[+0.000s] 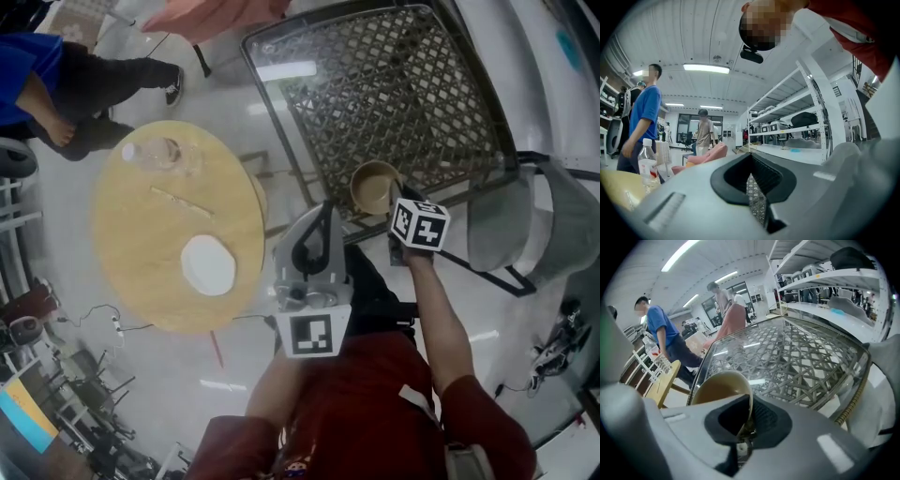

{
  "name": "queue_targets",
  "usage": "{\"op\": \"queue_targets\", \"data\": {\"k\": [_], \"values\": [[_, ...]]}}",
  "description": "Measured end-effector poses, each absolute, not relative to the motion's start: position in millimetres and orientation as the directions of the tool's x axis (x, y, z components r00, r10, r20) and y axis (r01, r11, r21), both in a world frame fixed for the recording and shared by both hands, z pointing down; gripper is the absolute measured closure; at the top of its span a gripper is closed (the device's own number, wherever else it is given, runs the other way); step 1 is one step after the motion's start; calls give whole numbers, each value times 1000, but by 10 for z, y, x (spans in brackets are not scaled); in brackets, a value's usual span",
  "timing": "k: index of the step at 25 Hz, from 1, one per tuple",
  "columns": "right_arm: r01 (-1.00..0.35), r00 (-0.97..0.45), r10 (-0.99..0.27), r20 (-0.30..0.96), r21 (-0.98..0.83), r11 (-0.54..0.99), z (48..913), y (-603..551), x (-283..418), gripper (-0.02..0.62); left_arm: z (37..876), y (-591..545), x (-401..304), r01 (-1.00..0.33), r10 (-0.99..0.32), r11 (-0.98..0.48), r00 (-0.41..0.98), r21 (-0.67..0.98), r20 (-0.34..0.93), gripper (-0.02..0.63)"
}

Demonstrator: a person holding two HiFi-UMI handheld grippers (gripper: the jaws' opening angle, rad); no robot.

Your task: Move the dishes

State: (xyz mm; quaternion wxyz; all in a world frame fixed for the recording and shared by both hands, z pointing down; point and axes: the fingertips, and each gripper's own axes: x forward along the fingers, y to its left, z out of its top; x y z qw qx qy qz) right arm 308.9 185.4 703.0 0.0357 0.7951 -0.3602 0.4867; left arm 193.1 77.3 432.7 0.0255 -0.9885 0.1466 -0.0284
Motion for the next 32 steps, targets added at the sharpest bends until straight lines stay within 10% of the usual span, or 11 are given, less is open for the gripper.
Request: {"op": "queue_targets", "data": {"k": [13,32], "values": [[-666,287,-567,772,-265,-698,6861,1783,3079,451,4241,809,1901,-298,-300,-953,953,-48,44,598],[-835,339,-763,550,-197,-514,5586,1224,2807,440,3774,512,1609,-451,-451,-892,892,-27,-32,598]]}}
